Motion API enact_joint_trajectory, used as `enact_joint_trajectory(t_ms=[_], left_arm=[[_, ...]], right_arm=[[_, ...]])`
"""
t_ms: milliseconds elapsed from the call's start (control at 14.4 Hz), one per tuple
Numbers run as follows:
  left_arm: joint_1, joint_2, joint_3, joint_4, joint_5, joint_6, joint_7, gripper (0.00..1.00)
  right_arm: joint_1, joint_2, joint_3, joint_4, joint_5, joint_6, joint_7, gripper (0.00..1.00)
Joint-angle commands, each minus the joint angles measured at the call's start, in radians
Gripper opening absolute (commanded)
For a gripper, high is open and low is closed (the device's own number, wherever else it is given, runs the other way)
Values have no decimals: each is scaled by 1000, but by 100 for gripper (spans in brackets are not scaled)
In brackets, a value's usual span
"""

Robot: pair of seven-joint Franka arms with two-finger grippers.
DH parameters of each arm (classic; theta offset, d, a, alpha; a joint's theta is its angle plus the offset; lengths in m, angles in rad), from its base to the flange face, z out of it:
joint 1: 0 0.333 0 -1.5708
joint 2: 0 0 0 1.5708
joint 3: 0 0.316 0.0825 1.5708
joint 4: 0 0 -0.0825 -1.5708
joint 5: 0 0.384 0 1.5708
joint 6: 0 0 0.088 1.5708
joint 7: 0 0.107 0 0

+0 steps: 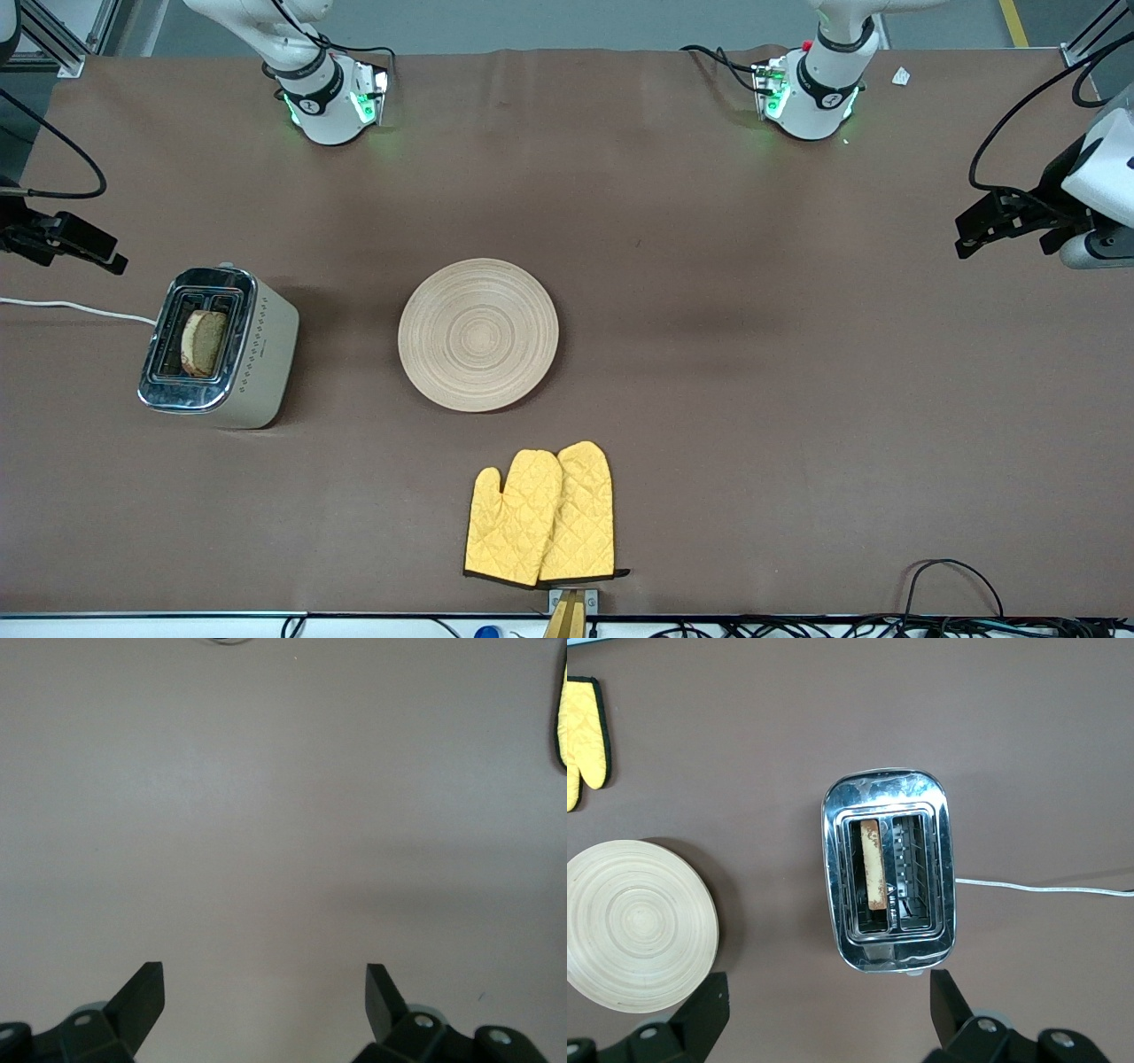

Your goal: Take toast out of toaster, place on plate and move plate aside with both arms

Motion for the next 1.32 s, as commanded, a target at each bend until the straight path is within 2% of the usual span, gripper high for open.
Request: enact_joint_trajectory(t_ms=[0,762,1040,1248], left_arm=[[-6,-4,-5,27,23,-29,4,100],[4,18,4,59,14,-28,7,100],[0,29,3,59,14,-26,8,100],[-6,36,3,59,14,-26,10,100]], right_arm=[[-3,-18,2,-10,23,-2,-6,100],[-31,-2,-3,-43,24,5,-7,100],[-32,62,-3,-47,24,25,-7,100],[-60,116,-3,-111,24,126,-9,100]])
